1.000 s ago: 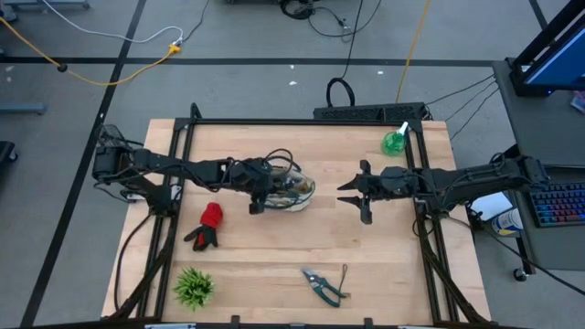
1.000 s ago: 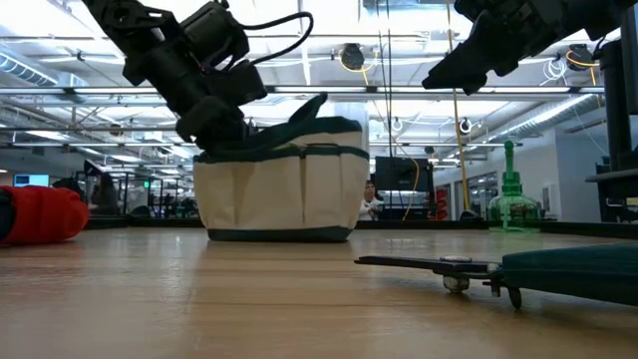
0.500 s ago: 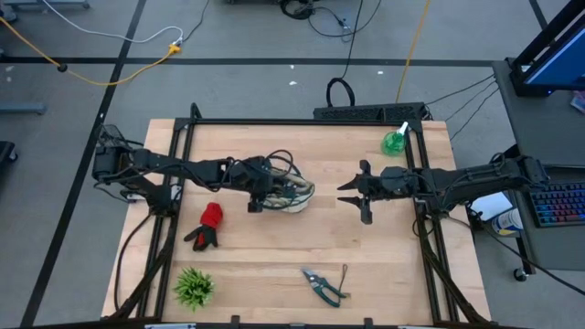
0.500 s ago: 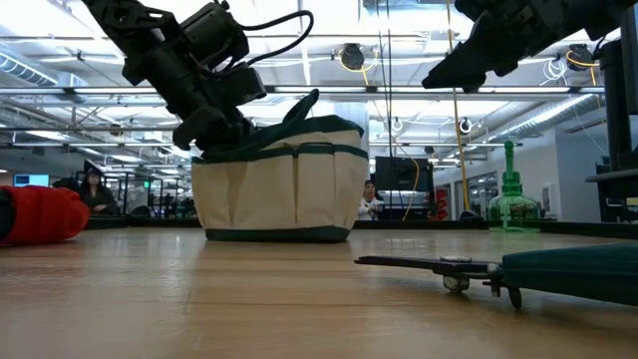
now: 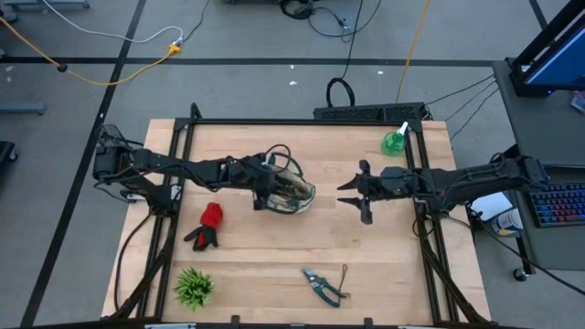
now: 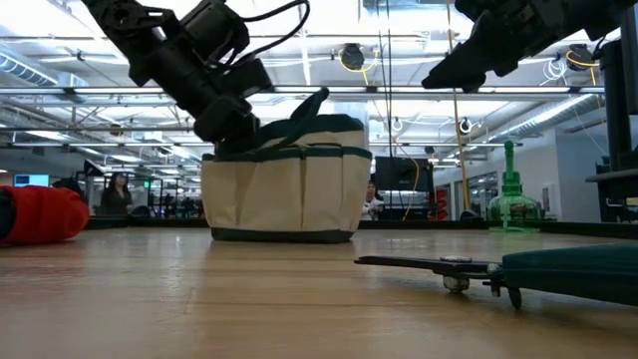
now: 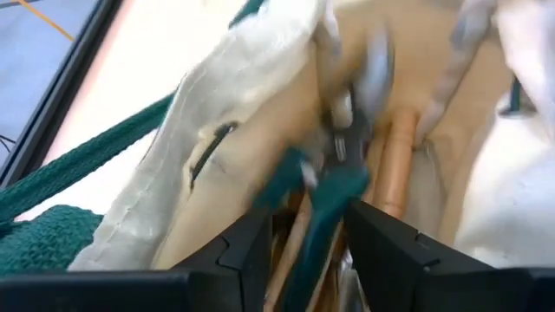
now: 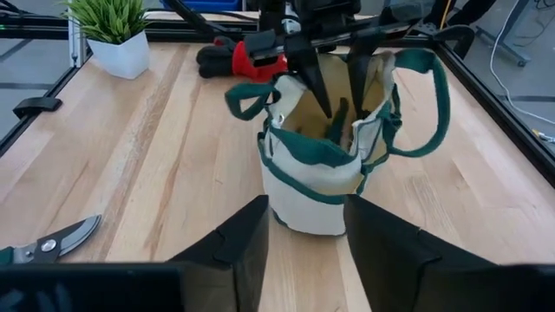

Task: Pick & Place Garden tools in Gardening bag
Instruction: Put the top green shear scissors into the gardening bag, then put the green shear scissors into the gardening bag

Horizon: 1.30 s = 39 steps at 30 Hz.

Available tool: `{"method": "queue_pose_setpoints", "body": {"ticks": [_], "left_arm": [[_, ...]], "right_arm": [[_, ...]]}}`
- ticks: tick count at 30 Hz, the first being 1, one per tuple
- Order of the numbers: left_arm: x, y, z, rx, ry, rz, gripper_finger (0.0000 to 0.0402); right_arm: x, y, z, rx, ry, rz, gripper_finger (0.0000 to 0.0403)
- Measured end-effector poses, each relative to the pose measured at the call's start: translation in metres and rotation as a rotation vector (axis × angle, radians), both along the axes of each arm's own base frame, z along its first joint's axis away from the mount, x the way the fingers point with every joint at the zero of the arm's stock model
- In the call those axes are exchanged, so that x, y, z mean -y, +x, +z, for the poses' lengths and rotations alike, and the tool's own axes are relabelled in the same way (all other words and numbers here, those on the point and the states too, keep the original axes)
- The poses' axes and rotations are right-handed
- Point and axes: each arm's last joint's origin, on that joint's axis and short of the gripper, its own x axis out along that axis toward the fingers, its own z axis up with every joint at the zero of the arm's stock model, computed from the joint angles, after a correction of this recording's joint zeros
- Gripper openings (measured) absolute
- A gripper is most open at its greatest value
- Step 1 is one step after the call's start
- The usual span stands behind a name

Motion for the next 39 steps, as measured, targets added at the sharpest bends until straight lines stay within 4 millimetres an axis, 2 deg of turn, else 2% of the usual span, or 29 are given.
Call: {"method": "queue_pose_setpoints", "body": {"ticks": [8,14,22,29,39], "left_arm": [[-0.001,0.006,0.009,0.124,-0.039,0.041,0.0152],[-0.002,0.009,0.015,0.19,-0.026,0.057,0.0152],[0.005,0.011,0.017,0.217,-0.024,0.037,0.0152],[0.017,0.016,0.025,0.299,0.026,-0.033,0.0152],[0.027,0.021,0.037,0.43,0.033,-0.029,0.0152]], "right_arm": [[0.0,0.008,-0.008,-0.029,0.004,-0.002,0.0199],[-0.004,0.022,-0.024,-0.096,0.109,0.003,0.02],[-0.031,0.034,-0.037,-0.115,0.208,0.144,0.0196],[-0.052,0.039,-0.045,-0.141,0.328,0.156,0.0193],[-0.084,0.041,-0.052,-0.134,0.434,0.2,0.0191]]}}
